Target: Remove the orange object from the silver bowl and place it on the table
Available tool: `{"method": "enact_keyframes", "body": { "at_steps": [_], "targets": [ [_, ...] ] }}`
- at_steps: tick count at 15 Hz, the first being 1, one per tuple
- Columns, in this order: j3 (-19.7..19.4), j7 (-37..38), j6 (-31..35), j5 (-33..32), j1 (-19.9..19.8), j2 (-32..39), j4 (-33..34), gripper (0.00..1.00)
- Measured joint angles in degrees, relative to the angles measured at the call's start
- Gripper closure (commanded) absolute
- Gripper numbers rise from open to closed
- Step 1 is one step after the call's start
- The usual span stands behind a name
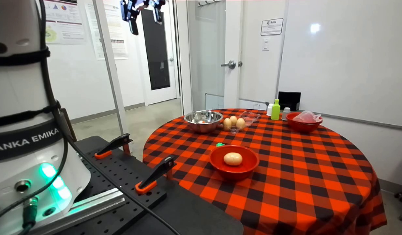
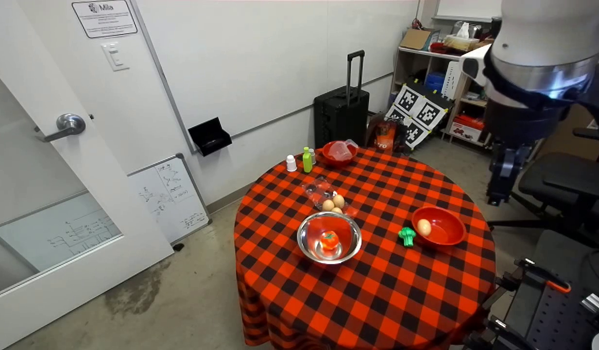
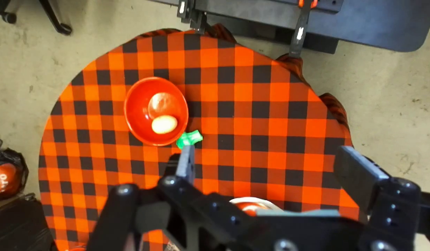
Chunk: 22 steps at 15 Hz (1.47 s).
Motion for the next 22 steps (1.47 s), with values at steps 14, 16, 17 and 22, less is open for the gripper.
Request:
{"method": "enact_keyframes", "body": {
  "at_steps": [14, 16, 17, 22],
  "targets": [
    [-4.41, -7.73, 25.85, -5.13, -0.76, 27.49, 5.76, 0.0],
    [-4.41, -8.49, 25.91, -5.5, -0.72, 31.71, 8.89, 0.0],
    [-4.41, -8.94, 25.91, -5.57, -0.68, 33.62, 10.43, 0.0],
    [-4.44, -9.22, 25.91, -6.97, -0.31, 41.54, 17.47, 0.0]
  ]
}}
